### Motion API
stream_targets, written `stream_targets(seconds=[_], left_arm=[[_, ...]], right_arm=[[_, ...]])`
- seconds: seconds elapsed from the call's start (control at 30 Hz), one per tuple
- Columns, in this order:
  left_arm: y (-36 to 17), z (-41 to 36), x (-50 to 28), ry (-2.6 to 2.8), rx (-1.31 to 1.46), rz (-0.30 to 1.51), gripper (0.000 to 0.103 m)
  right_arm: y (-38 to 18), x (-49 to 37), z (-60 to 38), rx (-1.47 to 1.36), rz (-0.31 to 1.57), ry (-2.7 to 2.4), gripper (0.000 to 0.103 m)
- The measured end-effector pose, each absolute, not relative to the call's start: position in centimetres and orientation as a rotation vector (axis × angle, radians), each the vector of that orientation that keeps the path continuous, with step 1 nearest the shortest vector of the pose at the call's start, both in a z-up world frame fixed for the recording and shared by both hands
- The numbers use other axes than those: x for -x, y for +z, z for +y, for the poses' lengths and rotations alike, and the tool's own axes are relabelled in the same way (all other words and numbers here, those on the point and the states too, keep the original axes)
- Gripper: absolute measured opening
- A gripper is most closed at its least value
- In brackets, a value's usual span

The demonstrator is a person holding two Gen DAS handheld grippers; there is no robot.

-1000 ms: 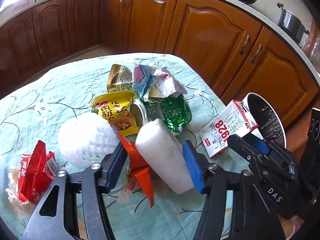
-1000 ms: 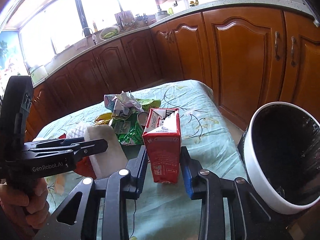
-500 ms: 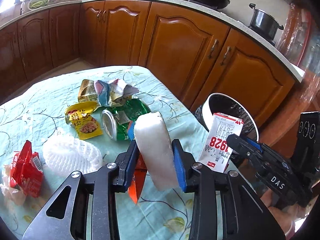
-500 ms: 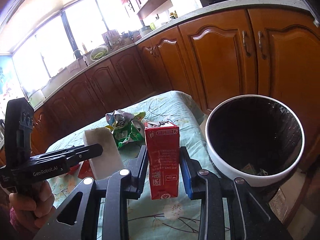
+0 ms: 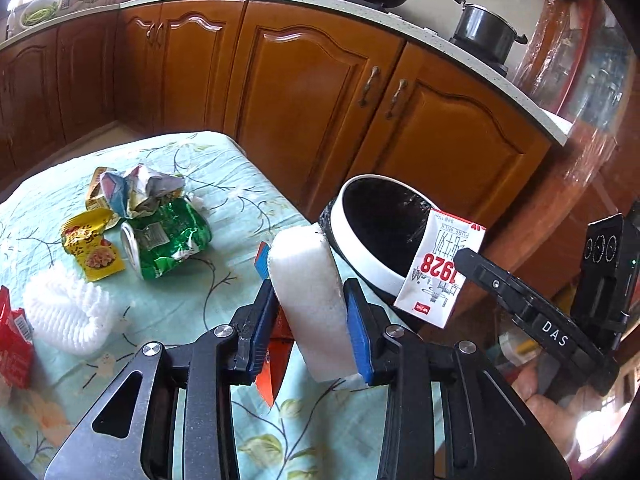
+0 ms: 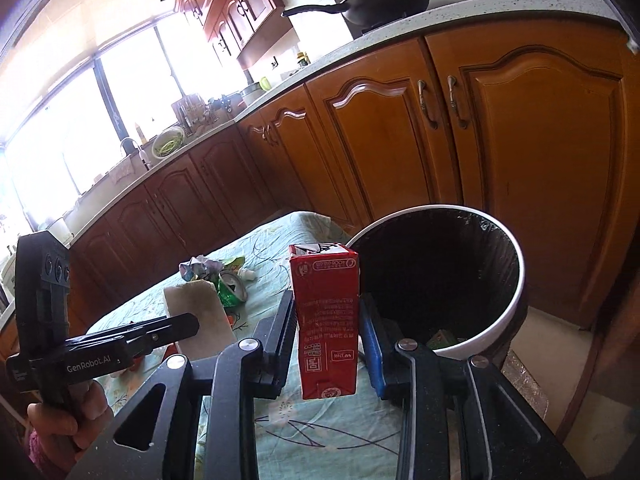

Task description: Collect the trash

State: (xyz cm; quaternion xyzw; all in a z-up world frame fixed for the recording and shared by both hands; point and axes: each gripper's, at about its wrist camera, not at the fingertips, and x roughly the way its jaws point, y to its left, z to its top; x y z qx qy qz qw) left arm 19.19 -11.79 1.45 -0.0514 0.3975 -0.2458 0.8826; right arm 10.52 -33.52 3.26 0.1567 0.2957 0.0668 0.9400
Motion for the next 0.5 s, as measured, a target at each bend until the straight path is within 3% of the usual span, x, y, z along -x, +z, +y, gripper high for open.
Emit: stream_targets(seconds=[0.5], left_arm=[[1.6, -14.8, -20.3, -0.563, 0.116, 0.849, 0.032]], right_arm=[[3.8, -10.1, -36.7, -0.354, 0.579, 0.09, 0.031]])
